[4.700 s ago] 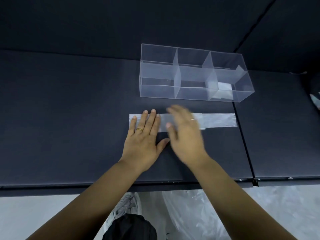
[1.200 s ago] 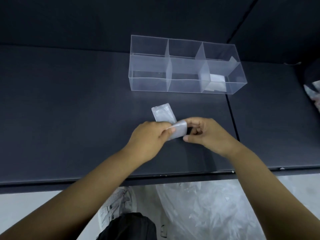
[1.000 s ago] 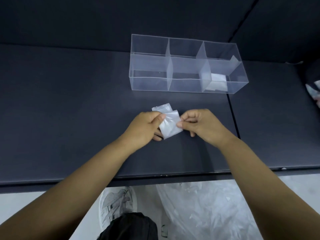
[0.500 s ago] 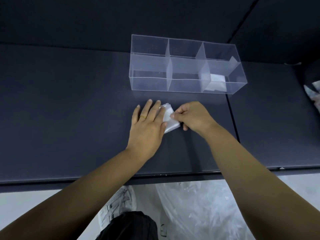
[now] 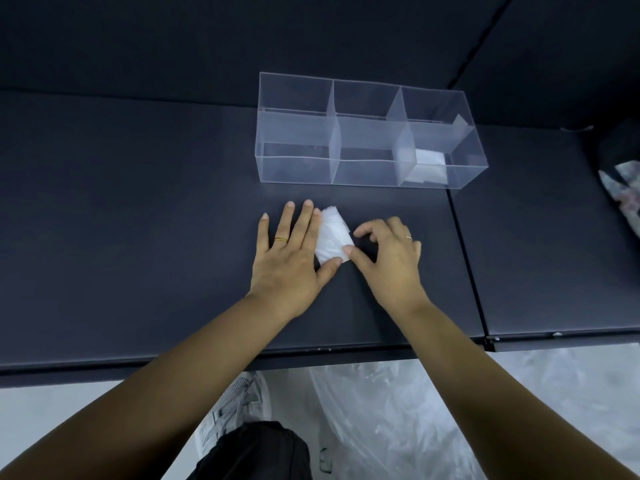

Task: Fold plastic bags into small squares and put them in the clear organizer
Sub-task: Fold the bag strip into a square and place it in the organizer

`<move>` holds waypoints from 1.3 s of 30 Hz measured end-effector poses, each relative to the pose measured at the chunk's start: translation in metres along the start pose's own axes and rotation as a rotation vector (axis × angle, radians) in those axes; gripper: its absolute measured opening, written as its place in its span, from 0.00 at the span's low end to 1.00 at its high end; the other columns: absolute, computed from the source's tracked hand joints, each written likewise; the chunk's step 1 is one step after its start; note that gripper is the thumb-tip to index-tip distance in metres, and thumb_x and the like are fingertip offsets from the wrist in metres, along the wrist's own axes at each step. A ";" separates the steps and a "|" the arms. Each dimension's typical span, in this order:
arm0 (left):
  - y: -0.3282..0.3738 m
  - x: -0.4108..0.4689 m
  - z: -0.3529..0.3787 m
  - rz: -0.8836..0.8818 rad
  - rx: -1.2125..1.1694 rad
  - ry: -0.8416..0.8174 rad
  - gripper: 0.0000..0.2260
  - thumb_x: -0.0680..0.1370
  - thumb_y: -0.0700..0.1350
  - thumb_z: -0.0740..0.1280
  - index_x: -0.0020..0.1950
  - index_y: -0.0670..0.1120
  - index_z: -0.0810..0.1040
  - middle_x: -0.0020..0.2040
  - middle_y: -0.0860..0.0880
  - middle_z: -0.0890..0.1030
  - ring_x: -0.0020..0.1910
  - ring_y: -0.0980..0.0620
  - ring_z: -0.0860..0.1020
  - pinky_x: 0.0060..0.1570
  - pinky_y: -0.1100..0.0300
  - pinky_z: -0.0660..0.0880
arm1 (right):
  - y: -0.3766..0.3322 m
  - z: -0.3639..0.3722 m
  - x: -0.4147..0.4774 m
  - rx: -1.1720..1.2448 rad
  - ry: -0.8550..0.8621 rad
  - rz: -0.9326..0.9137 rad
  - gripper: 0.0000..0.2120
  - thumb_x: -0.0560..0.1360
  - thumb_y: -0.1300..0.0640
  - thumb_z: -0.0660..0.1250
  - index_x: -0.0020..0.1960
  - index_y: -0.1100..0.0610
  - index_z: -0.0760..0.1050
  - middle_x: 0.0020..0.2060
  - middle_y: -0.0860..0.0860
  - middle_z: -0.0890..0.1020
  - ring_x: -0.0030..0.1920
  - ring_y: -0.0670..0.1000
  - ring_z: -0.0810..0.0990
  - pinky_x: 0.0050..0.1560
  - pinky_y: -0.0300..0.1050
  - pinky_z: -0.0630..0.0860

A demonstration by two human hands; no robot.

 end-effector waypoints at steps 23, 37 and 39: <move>-0.007 -0.005 -0.053 -0.233 -1.292 -0.263 0.42 0.62 0.58 0.75 0.73 0.56 0.63 0.62 0.59 0.77 0.58 0.65 0.76 0.50 0.73 0.71 | -0.030 -0.058 -0.002 0.672 -0.355 -0.004 0.11 0.72 0.64 0.73 0.46 0.54 0.72 0.32 0.52 0.78 0.34 0.46 0.73 0.38 0.36 0.72; 0.019 0.008 -0.062 -0.180 -1.212 0.162 0.08 0.74 0.39 0.72 0.47 0.51 0.80 0.39 0.55 0.81 0.37 0.64 0.77 0.42 0.74 0.72 | 0.043 -0.127 0.098 0.585 0.091 0.308 0.06 0.73 0.59 0.73 0.42 0.60 0.79 0.37 0.49 0.82 0.35 0.42 0.78 0.40 0.32 0.74; 0.026 -0.001 -0.047 -0.056 -0.925 0.098 0.07 0.75 0.43 0.71 0.52 0.52 0.79 0.48 0.57 0.81 0.49 0.62 0.76 0.53 0.70 0.69 | 0.060 -0.133 0.126 0.427 0.091 0.301 0.09 0.73 0.59 0.73 0.40 0.65 0.78 0.36 0.52 0.79 0.37 0.45 0.76 0.42 0.36 0.73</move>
Point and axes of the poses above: each hand's wrist, its own x-axis towards the middle knuckle, its own z-axis out of the palm, y = z × x, the point moved 1 cm from there along x, towards the middle knuckle
